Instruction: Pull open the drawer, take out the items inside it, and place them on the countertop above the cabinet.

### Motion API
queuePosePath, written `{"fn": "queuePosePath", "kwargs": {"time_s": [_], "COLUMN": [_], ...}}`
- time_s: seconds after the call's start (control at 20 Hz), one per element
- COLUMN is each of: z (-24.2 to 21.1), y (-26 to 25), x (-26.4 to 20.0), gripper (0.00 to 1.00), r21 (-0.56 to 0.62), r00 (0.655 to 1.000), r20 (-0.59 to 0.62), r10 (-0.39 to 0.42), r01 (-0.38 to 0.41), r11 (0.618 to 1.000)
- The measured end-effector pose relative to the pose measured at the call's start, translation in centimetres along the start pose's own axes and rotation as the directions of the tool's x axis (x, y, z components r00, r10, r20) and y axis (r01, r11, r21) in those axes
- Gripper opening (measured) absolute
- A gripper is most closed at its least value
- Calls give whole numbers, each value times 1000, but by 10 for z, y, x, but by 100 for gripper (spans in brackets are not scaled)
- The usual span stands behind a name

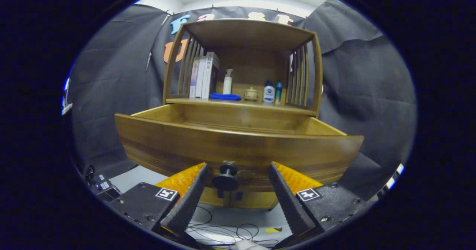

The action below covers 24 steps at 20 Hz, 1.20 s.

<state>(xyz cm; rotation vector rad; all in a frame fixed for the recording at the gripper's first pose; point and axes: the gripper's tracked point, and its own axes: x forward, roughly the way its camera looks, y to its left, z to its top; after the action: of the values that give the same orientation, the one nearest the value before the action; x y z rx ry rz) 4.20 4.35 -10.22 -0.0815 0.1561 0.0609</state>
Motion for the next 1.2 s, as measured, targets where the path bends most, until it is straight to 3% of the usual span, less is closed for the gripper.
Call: {"fn": "queuePosePath", "kwargs": {"time_s": [0.25,0.5,0.8,1.2], "z": [47,110,175,214], "y": [-19,-48,-53,-9], "x": [-29,-28,18,113], "gripper": [100,100,100,99], "r21": [76,119,187,180], "r00": [999,995,997,989], "r20": [51,102,66,-128], "r10": [9,-18,-27,75], "r01": [-13,6,14,-52], "r11": [997,993,982,982]}}
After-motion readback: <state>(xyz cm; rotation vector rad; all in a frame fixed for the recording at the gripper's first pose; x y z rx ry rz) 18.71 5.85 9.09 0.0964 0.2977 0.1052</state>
